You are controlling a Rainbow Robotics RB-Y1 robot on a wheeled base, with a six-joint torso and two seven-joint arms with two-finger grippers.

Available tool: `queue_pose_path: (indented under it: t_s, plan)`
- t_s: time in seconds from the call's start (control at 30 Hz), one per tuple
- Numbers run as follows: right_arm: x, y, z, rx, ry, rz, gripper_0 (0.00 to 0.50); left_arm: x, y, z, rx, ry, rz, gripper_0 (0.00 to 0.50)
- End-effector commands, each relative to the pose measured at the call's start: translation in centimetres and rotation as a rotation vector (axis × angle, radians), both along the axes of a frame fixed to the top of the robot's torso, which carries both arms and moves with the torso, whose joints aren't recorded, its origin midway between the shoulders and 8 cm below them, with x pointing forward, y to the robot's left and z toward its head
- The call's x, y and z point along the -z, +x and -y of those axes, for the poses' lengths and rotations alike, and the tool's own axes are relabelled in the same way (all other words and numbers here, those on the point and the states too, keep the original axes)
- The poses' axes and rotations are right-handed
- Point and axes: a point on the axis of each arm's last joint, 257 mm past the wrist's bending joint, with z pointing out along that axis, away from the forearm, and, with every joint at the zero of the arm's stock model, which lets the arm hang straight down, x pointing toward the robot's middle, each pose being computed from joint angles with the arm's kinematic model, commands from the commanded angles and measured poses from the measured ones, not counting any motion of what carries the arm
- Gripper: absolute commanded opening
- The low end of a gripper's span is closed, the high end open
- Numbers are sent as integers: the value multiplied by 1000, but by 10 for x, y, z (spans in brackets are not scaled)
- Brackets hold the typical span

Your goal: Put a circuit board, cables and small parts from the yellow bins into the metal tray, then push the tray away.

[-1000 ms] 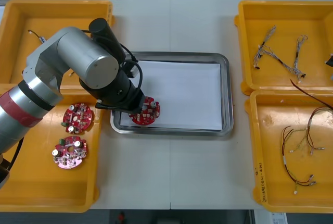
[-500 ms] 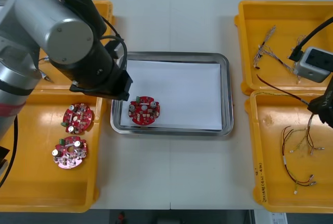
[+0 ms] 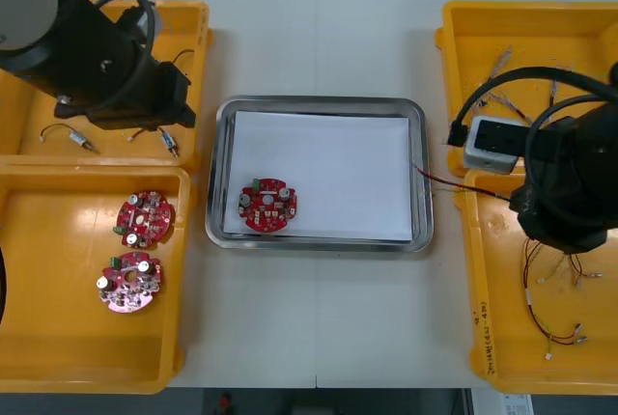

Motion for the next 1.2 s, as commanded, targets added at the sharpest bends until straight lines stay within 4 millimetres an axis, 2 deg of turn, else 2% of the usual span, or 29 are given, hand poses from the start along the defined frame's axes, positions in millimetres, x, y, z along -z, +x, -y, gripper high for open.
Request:
queue_pose_path:
  t_s: [0.03,0.2,0.23,0.47,0.57,0.67,0.83,0.93,1.2]
  plan:
    - [-8,17,-41,-92,6,33,0,-40,17,-35,-108,-14,53,500]
    - [-2,27,-67,-118,24,14,0,-53,28,-55,-168,-30,56,500]
    - [0,30,-73,-121,30,13,0,-58,31,-64,-190,-23,68,500]
    - [10,45,-105,-158,27,18,0,-58,41,-113,-319,-19,43,500]
    - [20,53,-118,-176,18,26,0,-58,44,-138,-376,-10,34,500]
    - [31,60,-129,-190,20,36,0,-55,44,-154,-410,0,20,500]
    - [53,68,-148,-212,26,40,0,-50,46,-175,-461,9,-14,500]
    - [64,73,-156,-217,21,41,0,-50,54,-183,-479,3,-8,500]
    - [94,88,-164,-217,-5,36,0,-49,71,-200,-469,18,10,500]
